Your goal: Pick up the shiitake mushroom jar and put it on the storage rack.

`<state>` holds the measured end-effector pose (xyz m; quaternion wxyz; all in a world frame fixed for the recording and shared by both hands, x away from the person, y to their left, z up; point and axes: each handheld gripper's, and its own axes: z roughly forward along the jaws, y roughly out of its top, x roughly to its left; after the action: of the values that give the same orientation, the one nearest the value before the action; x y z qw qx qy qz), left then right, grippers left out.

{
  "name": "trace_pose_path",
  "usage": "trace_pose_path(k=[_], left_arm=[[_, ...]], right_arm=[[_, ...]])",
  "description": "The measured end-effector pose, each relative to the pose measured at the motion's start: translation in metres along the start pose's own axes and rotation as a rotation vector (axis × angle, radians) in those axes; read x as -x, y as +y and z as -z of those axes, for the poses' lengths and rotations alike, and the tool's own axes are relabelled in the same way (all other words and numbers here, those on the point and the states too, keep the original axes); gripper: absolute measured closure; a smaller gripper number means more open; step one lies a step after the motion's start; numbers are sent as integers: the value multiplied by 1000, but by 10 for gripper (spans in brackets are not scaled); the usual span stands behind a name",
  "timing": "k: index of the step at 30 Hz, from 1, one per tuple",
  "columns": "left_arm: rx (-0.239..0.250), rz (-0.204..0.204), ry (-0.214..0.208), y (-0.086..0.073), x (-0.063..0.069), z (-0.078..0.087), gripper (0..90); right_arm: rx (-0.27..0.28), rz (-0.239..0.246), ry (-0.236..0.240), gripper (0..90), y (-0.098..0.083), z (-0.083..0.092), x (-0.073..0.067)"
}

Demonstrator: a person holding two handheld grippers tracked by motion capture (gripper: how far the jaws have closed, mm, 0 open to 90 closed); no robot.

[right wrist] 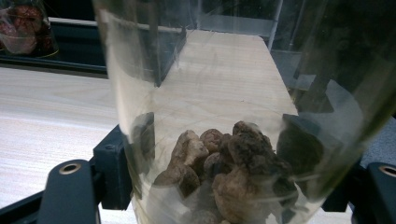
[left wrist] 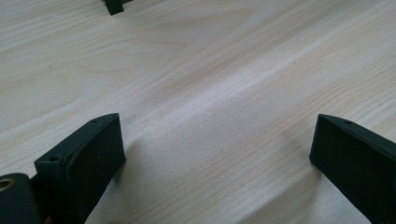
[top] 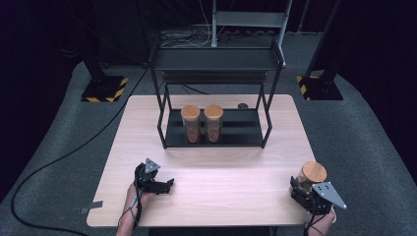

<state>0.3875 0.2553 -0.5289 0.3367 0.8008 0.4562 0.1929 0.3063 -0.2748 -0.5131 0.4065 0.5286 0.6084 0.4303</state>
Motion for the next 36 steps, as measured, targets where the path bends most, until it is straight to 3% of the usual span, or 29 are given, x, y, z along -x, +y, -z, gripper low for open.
trace_pose_path(k=[10, 21, 36], left_arm=[[0, 0, 0, 0, 0, 0, 24], [0, 0, 0, 0, 0, 0, 24], [1, 0, 0, 0, 0, 0, 25]], right_arm=[[5, -4, 7, 245, 2, 2, -1], [14, 26, 12, 245, 11, 6, -8], [22, 43, 61, 246, 18, 2, -23]])
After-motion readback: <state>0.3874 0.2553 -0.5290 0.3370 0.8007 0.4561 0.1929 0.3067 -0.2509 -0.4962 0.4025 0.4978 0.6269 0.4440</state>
